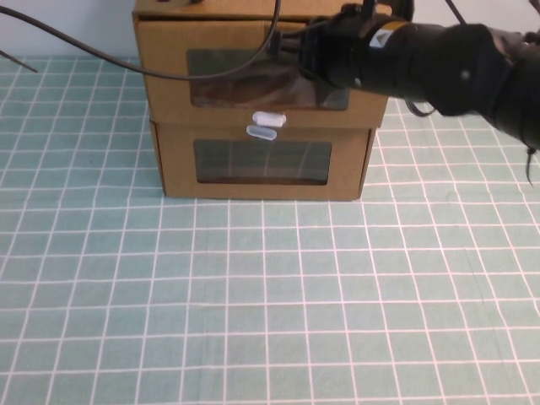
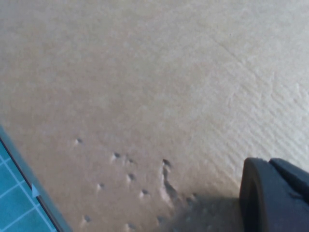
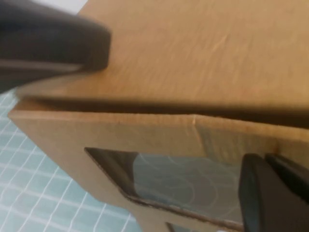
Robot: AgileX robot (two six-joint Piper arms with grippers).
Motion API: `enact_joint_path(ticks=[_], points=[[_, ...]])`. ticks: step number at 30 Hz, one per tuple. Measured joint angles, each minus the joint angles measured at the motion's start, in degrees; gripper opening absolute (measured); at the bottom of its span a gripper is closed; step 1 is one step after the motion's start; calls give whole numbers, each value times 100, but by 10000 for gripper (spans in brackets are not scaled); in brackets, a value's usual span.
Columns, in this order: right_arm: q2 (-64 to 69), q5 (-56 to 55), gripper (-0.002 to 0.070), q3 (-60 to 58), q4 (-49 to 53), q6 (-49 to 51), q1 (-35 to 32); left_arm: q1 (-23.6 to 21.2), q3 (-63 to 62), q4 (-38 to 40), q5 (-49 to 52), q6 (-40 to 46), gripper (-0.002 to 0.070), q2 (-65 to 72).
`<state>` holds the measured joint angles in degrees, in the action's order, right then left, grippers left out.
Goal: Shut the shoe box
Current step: Close the shoe box with your right arm
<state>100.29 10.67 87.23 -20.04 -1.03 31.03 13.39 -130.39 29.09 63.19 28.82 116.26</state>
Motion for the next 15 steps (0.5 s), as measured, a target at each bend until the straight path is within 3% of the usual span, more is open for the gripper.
enact_joint_path(ticks=[15], points=[[591, 572, -11, 834, -131, 0, -128, 0, -9, 0, 26, 0, -5, 0]])
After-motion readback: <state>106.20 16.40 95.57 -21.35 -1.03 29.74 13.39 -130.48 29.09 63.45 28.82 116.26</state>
